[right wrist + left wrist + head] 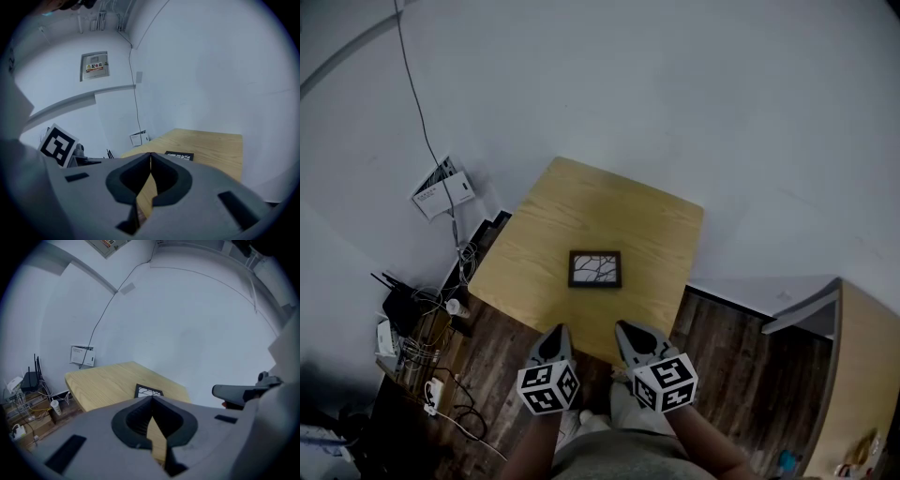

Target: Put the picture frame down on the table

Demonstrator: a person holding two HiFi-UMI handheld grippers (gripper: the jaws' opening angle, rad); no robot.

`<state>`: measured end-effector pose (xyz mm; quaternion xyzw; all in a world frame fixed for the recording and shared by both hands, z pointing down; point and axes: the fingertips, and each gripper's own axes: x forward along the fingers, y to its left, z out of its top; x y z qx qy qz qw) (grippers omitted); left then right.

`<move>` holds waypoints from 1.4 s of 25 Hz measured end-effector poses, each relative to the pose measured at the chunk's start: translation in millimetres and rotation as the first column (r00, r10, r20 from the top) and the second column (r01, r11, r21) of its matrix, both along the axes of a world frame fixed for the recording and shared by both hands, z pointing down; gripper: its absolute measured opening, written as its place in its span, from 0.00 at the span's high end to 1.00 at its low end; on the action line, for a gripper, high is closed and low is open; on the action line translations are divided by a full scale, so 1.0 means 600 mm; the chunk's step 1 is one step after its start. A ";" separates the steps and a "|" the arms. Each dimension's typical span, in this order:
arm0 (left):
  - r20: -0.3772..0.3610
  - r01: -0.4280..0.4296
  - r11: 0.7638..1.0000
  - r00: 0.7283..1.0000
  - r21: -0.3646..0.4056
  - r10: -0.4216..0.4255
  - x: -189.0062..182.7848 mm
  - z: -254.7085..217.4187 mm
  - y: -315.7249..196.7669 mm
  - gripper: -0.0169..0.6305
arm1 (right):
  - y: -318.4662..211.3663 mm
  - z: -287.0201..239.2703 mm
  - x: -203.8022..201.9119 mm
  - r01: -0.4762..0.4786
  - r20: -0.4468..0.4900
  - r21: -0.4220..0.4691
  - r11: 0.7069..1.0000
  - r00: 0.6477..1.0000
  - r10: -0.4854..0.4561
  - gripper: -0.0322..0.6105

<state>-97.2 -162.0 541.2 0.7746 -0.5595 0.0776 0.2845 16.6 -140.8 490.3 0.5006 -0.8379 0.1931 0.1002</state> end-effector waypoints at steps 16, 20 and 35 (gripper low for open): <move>-0.059 -0.074 0.997 0.995 0.036 0.076 -0.047 -0.056 0.156 0.97 | 0.140 -0.044 -0.057 0.021 0.000 0.060 0.998 1.000 -0.021 0.95; -0.062 -0.084 0.995 0.994 0.047 0.087 -0.058 -0.065 0.187 0.97 | 0.169 -0.055 -0.069 0.035 0.009 0.078 0.996 0.999 -0.036 0.95; -0.086 -0.034 0.997 0.995 0.068 0.040 -0.105 -0.080 0.217 0.97 | 0.206 -0.054 -0.101 0.064 0.026 0.065 0.996 0.998 -0.065 0.95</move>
